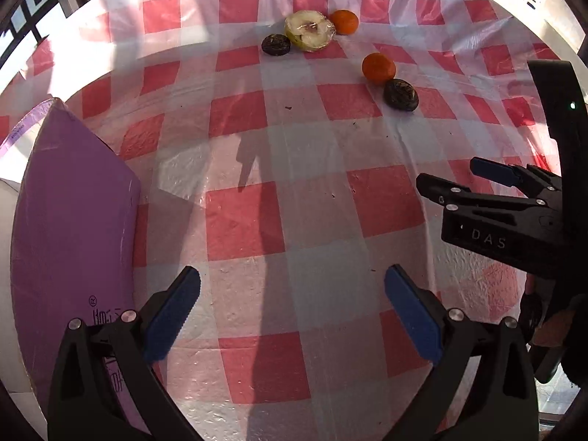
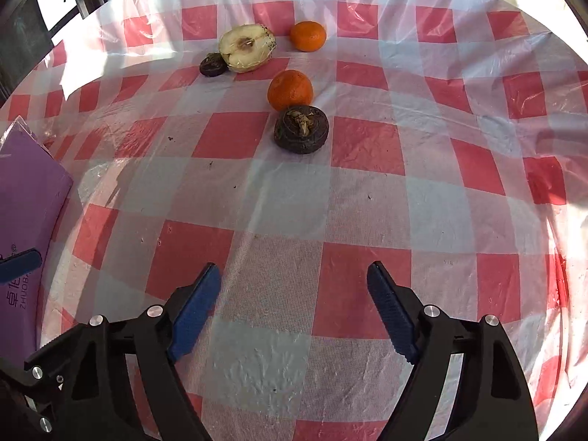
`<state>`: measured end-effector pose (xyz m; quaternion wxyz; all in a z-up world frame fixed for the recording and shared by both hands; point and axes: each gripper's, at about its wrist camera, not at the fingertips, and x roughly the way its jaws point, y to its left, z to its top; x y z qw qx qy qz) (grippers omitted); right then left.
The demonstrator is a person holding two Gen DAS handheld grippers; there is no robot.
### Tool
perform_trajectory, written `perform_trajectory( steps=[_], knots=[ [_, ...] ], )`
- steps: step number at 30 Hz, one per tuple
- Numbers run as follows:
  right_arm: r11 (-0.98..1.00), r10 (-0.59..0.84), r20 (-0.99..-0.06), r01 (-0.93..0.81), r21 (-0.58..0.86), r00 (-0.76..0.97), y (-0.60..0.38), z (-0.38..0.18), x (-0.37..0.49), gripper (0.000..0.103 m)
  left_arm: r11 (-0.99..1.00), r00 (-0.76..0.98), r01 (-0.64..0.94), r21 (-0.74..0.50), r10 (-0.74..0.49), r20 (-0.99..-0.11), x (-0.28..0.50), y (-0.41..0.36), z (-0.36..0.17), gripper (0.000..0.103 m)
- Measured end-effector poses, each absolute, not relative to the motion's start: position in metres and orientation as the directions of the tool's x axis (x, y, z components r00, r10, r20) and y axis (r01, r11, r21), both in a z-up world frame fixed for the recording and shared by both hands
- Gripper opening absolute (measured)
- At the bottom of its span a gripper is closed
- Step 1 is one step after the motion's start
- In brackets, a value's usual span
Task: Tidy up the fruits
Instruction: 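Grasp a dark dried fruit with the right tool while the left tool grasps an orange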
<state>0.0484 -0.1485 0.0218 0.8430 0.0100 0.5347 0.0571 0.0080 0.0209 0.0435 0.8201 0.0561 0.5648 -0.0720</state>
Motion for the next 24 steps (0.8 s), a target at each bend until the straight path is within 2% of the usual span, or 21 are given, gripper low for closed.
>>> perform_trajectory(
  steps=[8, 11, 14, 16, 18, 24],
  knots=[
    [0.991, 0.100, -0.859, -0.131, 0.039, 0.503, -0.146, 0.018, 0.112, 0.074, 0.999, 0.337, 0.030, 0.037, 0.025, -0.941, 0.037, 0.021, 0.034, 0.100],
    [0.987, 0.105, -0.849, -0.157, 0.026, 0.517, -0.146, 0.018, 0.126, 0.068, 0.999, 0.333, 0.009, 0.043, 0.038, -0.942, 0.046, 0.015, 0.033, 0.100],
    [0.980, 0.127, -0.842, -0.196, 0.026, 0.525, -0.146, 0.019, 0.128, 0.058, 0.998, 0.334, 0.014, 0.058, 0.050, -0.941, 0.055, 0.004, 0.032, 0.100],
    [0.977, 0.135, -0.840, -0.211, 0.025, 0.526, -0.148, 0.021, 0.125, 0.046, 0.998, 0.335, 0.023, 0.066, 0.055, -0.941, 0.061, -0.003, 0.032, 0.100],
    [0.977, 0.140, -0.839, -0.210, 0.031, 0.526, -0.154, 0.022, 0.117, 0.040, 0.997, 0.338, 0.039, 0.069, 0.052, -0.940, 0.068, -0.012, 0.031, 0.100],
    [0.992, 0.117, -0.846, -0.098, 0.077, 0.520, -0.199, 0.023, 0.090, 0.039, 0.987, 0.378, 0.136, 0.088, 0.030, -0.925, 0.098, -0.052, 0.028, 0.100]
  ],
)
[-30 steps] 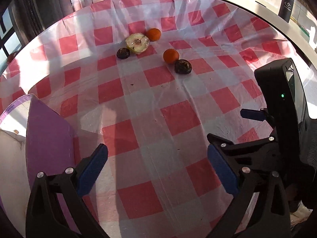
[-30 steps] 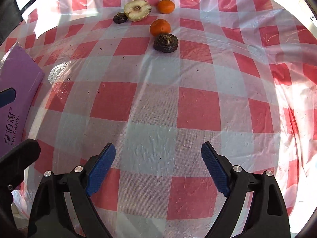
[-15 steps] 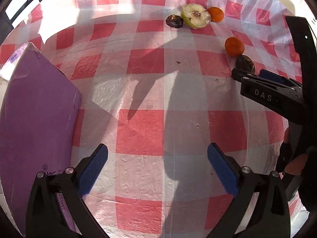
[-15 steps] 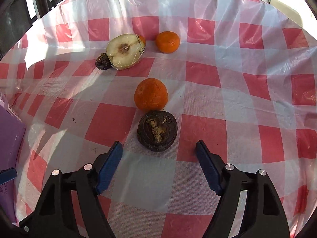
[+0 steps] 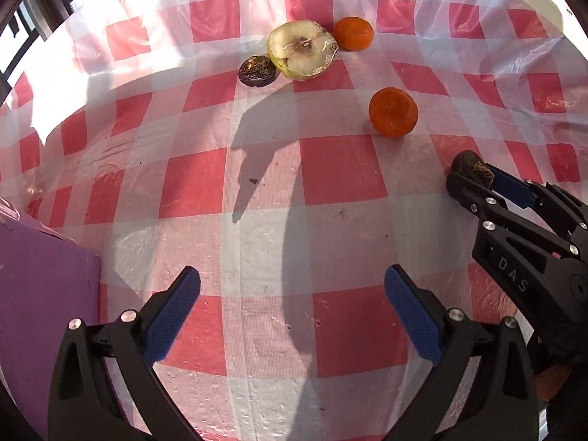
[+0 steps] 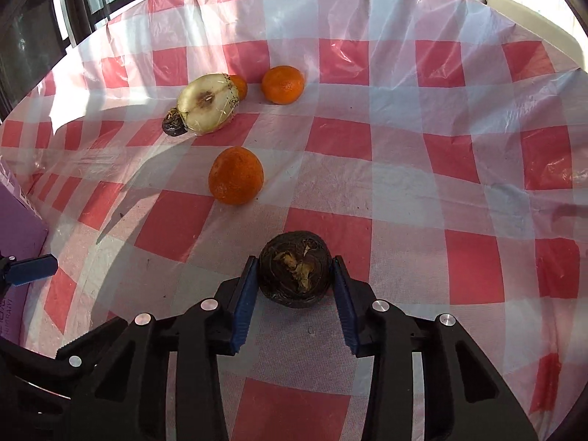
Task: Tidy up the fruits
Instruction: 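Grasp a dark dried fruit with the right tool while the left tool grasps an orange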
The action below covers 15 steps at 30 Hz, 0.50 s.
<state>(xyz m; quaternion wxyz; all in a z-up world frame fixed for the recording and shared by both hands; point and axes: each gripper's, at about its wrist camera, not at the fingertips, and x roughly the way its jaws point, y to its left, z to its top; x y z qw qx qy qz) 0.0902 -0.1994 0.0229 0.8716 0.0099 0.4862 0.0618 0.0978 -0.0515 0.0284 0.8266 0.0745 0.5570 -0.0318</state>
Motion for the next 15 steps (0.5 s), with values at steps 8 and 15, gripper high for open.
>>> perform_trajectory(
  steps=[8, 15],
  knots=[
    [0.997, 0.082, -0.848, -0.053, 0.063, 0.524, -0.241, 0.022, 0.059, 0.039, 0.958, 0.475, 0.267, 0.103, -0.038, -0.879, 0.159, -0.112, 0.023, 0.100],
    [0.998, 0.056, -0.823, -0.033, 0.045, 0.566, -0.238, 0.020, 0.053, 0.043, 0.934, 0.526, 0.352, 0.057, -0.147, -0.838, 0.184, -0.130, 0.013, 0.070]
  ],
)
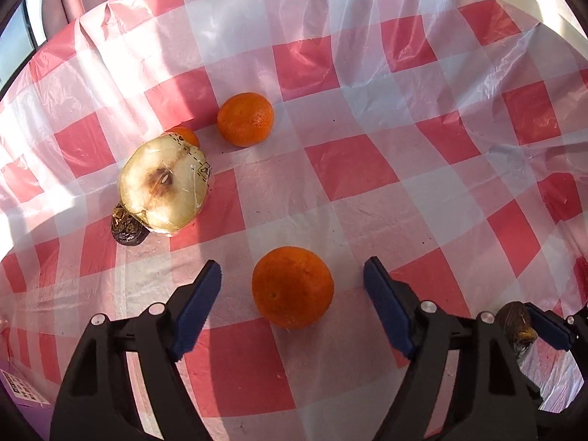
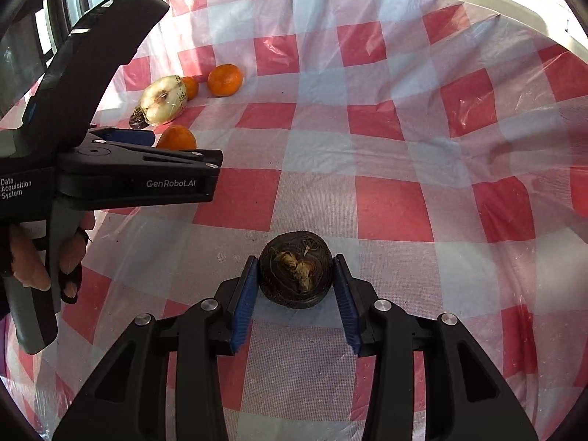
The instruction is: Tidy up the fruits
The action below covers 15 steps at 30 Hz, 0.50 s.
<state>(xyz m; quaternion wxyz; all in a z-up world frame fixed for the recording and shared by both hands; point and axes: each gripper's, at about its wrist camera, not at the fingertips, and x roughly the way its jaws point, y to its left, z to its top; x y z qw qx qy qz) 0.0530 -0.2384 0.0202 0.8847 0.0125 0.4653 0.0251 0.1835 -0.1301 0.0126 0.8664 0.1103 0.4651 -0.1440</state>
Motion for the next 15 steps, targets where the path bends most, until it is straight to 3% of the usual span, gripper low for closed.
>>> perform_trajectory(
  steps=[1, 3, 6, 12, 14, 15],
  knots=[
    [0.999, 0.052, -0.819, -0.025, 0.046, 0.571, -0.238, 0.020, 0.054, 0.044, 0.931, 0.523, 0.363, 0.036, -0.171, -0.835, 0.184, -0.130, 0.013, 0.061],
    [0.999, 0.040, -0.814, -0.021, 0.035, 0.579, -0.235, 0.020, 0.054, 0.046, 0.922, 0.536, 0.385, 0.043, -0.185, -0.824, 0.179, -0.132, 0.013, 0.052],
    [0.999, 0.030, -0.819, 0.015, 0.047, 0.573, -0.242, 0.019, 0.058, 0.061, 0.918, 0.568, 0.393, 0.061, -0.190, -0.801, 0.169, -0.129, 0.011, 0.038],
    [0.999, 0.026, -0.819, 0.010, 0.039, 0.573, -0.240, 0.019, 0.059, 0.062, 0.922, 0.558, 0.387, 0.032, -0.206, -0.804, 0.157, -0.123, 0.013, 0.036],
    [0.999, 0.049, -0.829, -0.021, 0.045, 0.557, -0.235, 0.017, 0.061, 0.071, 0.924, 0.546, 0.382, 0.019, -0.209, -0.811, 0.155, -0.121, 0.014, 0.035],
    [0.999, 0.039, -0.838, -0.028, 0.028, 0.544, -0.231, 0.015, 0.063, 0.088, 0.925, 0.544, 0.379, 0.015, -0.210, -0.812, 0.154, -0.120, 0.014, 0.035]
  ],
)
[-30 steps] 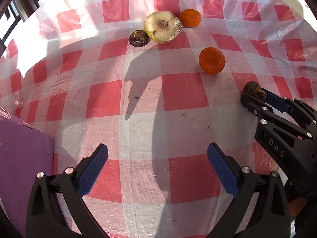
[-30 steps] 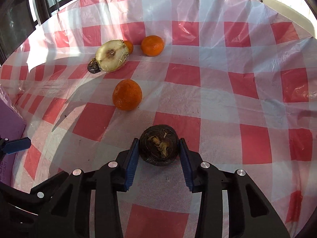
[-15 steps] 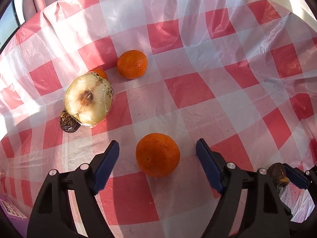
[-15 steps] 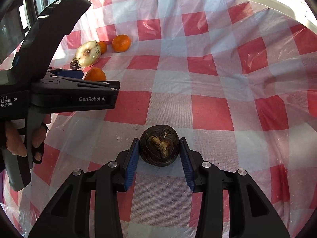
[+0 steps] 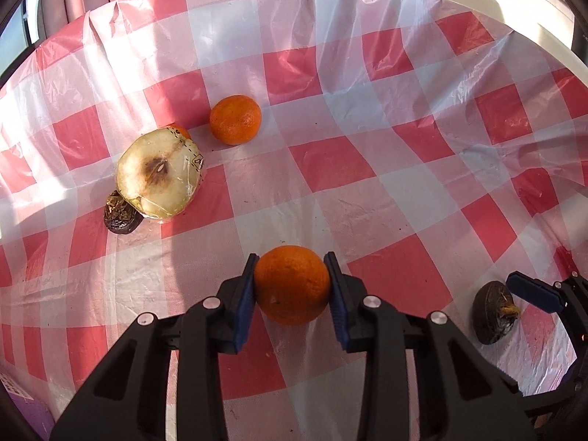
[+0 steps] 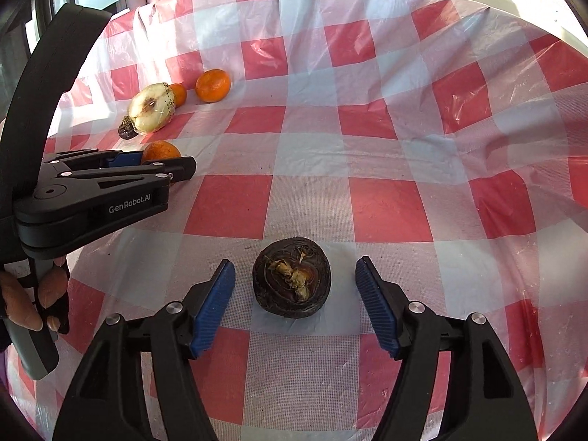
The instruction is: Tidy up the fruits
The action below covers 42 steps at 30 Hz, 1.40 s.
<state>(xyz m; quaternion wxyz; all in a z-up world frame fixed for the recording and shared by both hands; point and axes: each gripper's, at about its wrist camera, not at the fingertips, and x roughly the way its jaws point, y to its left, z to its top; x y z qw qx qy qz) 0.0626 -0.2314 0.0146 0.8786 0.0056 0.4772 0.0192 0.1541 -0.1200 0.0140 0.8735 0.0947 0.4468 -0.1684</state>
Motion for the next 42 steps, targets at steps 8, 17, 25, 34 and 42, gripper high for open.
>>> perform_trajectory(
  steps=[8, 17, 25, 34, 42],
  knots=[
    [0.999, 0.037, -0.830, -0.010, 0.038, 0.556, -0.232, 0.013, 0.063, 0.088, 0.920, 0.534, 0.391, 0.010, -0.218, -0.816, 0.139, -0.109, 0.017, 0.036],
    [0.999, 0.047, -0.823, -0.037, 0.031, 0.566, -0.233, 0.012, 0.063, 0.088, 0.921, 0.550, 0.389, 0.005, -0.228, -0.803, 0.131, -0.109, 0.015, 0.037],
    [1.000, 0.005, -0.804, -0.002, 0.005, 0.595, -0.224, 0.019, 0.053, 0.040, 0.923, 0.519, 0.384, -0.022, -0.236, -0.822, 0.121, -0.102, 0.019, 0.034],
    [0.996, 0.048, -0.839, 0.038, 0.082, 0.543, -0.212, 0.027, 0.024, 0.040, 0.914, 0.475, 0.399, -0.066, -0.268, -0.838, 0.078, -0.073, 0.036, 0.034],
    [0.994, 0.080, -0.862, 0.025, 0.107, 0.500, -0.184, 0.046, -0.019, 0.040, 0.911, 0.422, 0.409, -0.058, -0.245, -0.873, 0.023, -0.051, 0.049, 0.034]
  ],
)
